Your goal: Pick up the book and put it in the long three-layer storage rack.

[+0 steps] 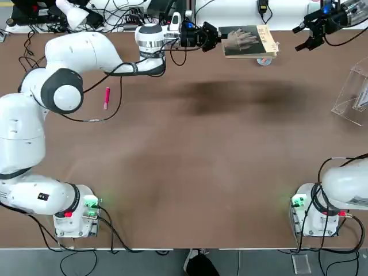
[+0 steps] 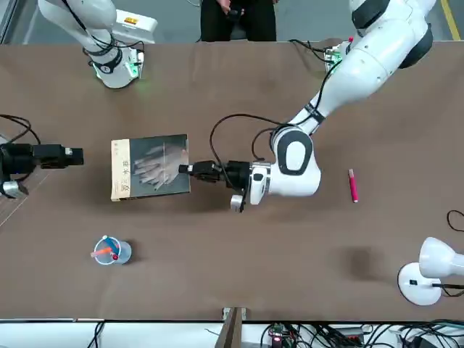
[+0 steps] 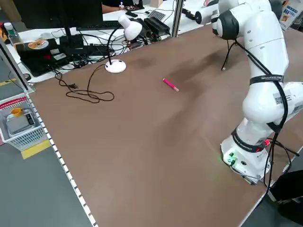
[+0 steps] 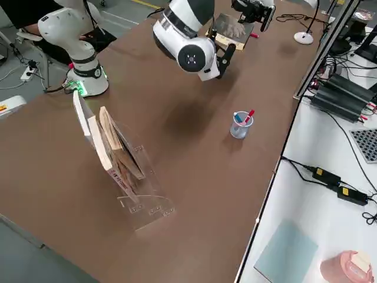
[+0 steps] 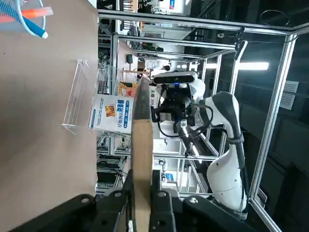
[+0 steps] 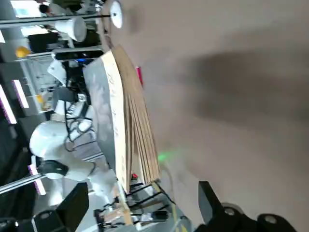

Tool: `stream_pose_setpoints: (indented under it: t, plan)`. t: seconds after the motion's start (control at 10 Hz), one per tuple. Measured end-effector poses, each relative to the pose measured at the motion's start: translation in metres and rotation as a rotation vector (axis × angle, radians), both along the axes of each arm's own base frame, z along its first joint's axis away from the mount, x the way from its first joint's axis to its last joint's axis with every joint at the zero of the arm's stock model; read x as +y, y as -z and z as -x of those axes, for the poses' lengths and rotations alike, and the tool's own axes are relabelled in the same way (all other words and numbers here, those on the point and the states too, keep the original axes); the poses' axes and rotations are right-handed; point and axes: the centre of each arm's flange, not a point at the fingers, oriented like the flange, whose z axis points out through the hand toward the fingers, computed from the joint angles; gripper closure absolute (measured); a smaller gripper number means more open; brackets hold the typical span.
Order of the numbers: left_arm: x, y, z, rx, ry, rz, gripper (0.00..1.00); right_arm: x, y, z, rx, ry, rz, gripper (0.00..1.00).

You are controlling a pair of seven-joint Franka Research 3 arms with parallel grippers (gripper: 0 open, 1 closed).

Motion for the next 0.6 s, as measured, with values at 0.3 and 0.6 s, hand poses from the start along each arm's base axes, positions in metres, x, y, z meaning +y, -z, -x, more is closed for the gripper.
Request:
stream_pose_setpoints:
  t: [0.3,0.6]
  plan:
    - [-0.002,0.003,0.002,-0.003,0.003,-0.008,0.99,0.006,0.023,-0.006,0.000,0.010,-0.081,0.00]
    - [-0.005,0.004,0.004,-0.005,0.001,-0.015,0.99,0.015,0.043,-0.010,-0.017,0.005,-0.144,0.00]
